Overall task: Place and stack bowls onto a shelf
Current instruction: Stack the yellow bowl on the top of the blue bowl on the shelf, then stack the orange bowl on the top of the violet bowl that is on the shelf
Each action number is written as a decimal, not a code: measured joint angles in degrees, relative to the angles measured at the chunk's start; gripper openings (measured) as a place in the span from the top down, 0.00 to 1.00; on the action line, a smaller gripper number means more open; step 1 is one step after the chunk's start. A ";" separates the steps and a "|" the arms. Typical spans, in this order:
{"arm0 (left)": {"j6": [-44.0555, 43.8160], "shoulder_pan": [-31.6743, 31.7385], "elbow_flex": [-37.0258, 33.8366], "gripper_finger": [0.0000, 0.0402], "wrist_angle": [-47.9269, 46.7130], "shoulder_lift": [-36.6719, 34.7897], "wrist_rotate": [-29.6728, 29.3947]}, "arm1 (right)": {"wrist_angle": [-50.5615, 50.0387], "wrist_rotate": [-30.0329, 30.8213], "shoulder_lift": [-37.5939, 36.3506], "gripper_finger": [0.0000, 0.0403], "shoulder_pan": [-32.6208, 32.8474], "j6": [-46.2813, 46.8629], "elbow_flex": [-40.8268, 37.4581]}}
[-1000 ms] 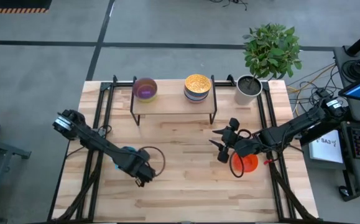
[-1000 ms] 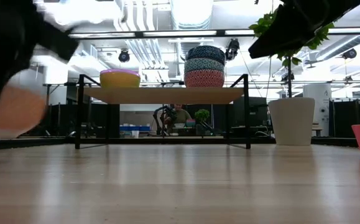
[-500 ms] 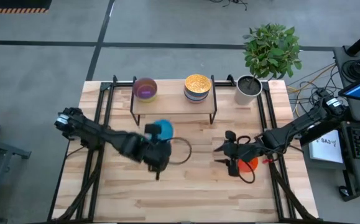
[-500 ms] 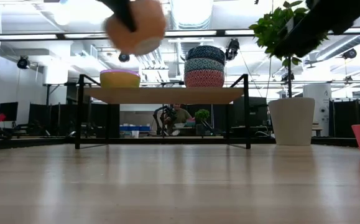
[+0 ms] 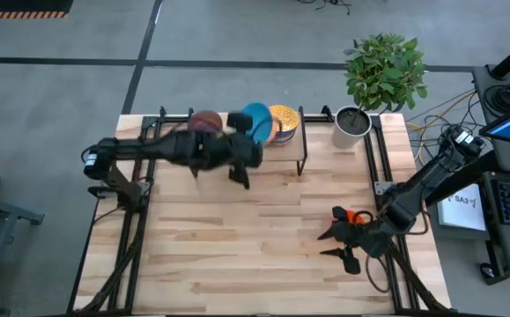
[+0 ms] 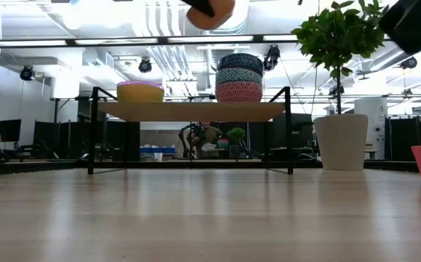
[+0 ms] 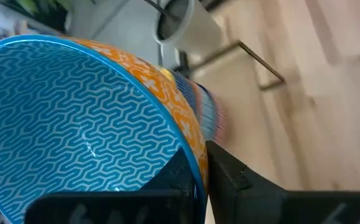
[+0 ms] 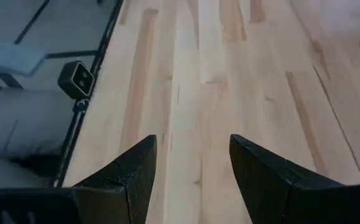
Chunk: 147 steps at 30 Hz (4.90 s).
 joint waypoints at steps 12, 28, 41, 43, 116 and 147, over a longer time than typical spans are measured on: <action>3.26 13.37 2.85 0.98 11.66 1.06 17.46 | 0.69 14.32 2.72 0.52 8.19 7.93 -0.19; 9.87 18.41 9.00 0.98 3.59 10.98 26.82 | 10.51 13.91 10.14 0.52 8.33 11.45 -0.24; 9.50 19.41 30.79 0.98 -16.01 25.06 28.93 | 10.34 14.26 10.12 0.52 8.33 10.80 -0.24; 10.01 19.59 28.75 0.98 -14.96 24.56 28.16 | 10.38 14.25 10.10 0.52 8.33 10.80 -0.24; 0.62 18.67 31.02 0.71 -16.36 23.35 35.04 | 10.29 17.39 10.08 0.52 8.18 9.92 -0.22; -15.60 7.74 11.86 0.66 -18.27 5.74 44.03 | -30.26 -8.23 10.03 0.52 -8.30 49.27 7.48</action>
